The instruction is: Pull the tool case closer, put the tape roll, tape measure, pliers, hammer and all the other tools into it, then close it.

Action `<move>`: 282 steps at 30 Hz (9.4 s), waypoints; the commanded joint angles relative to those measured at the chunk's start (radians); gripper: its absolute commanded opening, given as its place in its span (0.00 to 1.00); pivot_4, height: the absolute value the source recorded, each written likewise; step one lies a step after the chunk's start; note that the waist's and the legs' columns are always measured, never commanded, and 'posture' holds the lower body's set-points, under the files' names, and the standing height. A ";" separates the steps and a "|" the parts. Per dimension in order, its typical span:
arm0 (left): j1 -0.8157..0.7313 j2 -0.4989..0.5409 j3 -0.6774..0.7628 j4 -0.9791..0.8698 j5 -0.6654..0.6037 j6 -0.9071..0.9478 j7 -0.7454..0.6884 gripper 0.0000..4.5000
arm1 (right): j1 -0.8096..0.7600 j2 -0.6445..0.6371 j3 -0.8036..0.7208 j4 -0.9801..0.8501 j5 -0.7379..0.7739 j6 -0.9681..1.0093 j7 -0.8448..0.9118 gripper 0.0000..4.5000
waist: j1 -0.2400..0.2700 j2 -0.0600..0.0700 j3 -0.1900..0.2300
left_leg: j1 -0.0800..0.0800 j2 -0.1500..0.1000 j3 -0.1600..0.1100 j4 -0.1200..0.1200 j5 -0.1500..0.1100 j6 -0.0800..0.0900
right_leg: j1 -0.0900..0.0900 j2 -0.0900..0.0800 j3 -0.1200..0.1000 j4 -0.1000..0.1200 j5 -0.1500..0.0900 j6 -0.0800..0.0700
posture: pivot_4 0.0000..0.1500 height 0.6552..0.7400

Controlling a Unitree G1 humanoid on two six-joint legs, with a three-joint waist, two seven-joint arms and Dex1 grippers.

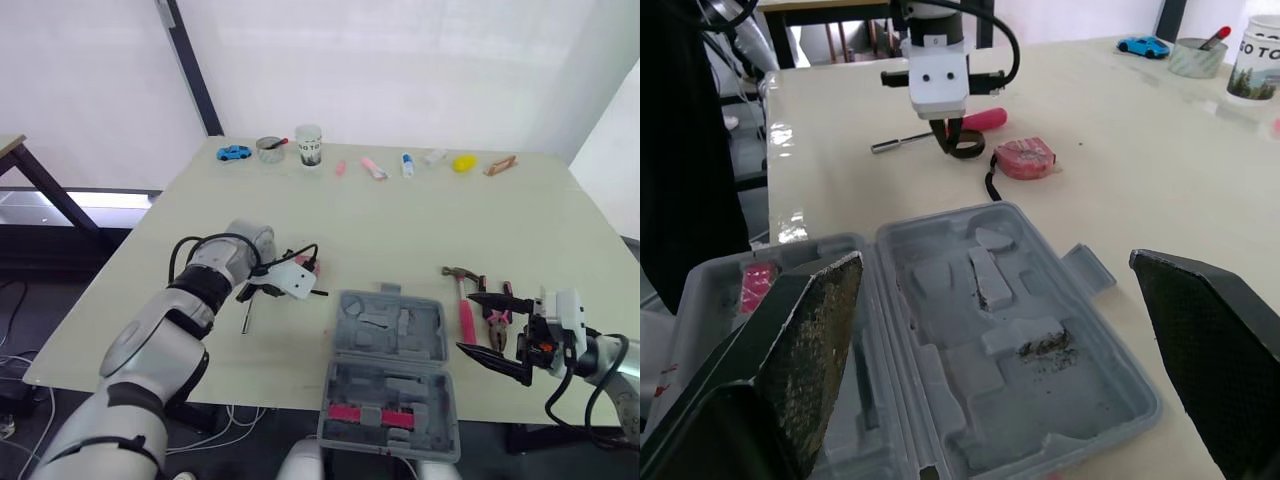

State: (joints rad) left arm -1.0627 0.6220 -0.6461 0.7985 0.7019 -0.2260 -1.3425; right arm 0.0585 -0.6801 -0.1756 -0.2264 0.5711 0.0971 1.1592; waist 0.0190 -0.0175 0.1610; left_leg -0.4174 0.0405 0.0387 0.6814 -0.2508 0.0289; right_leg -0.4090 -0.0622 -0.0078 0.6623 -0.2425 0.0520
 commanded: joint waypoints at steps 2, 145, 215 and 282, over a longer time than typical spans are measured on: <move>-0.018 0.031 0.014 -0.074 -0.023 -0.013 -0.072 0.01 | 0.008 -0.001 -0.030 -0.038 0.021 -0.019 0.005 1.00 | -0.007 0.000 0.000 | 0.000 0.000 0.000 0.000 0.000 0.000 | 0.000 0.000 0.000 0.000 0.000 0.000 | 1.00 1.00; 0.061 -0.233 0.453 0.376 -0.842 0.076 -0.263 0.32 | 0.148 0.041 -0.118 -0.015 -0.038 -0.128 -0.068 1.00 | -0.008 -0.001 0.001 | 0.000 0.000 -0.002 0.002 0.000 0.000 | 0.000 0.003 0.003 0.001 0.000 0.000 | 1.00 1.00; 0.878 0.003 0.956 -0.498 -1.099 0.265 0.107 0.32 | 0.281 0.120 -0.309 0.016 0.000 -0.086 -0.284 1.00 | -0.008 0.001 0.000 | 0.003 0.003 -0.004 0.001 0.000 0.000 | 0.000 0.003 0.006 0.001 0.001 0.000 | 1.00 1.00; 0.753 -0.491 0.711 -0.652 -0.824 0.651 1.232 1.00 | 0.205 0.066 -0.171 -0.114 0.038 -0.068 -0.110 1.00 | -0.005 0.001 -0.005 | 0.003 0.000 0.003 -0.003 0.000 0.000 | -0.001 0.002 0.008 -0.001 0.001 0.000 | 1.00 1.00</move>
State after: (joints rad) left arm -0.2936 0.1345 0.0656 0.1445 -0.1268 0.4466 -0.1109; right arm 0.2616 -0.6152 -0.3309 -0.3315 0.6011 0.0509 1.0427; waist 0.0141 -0.0170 0.1560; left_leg -0.4140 0.0403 0.0418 0.6779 -0.2511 0.0287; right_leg -0.4098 -0.0601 -0.0002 0.6618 -0.2414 0.0523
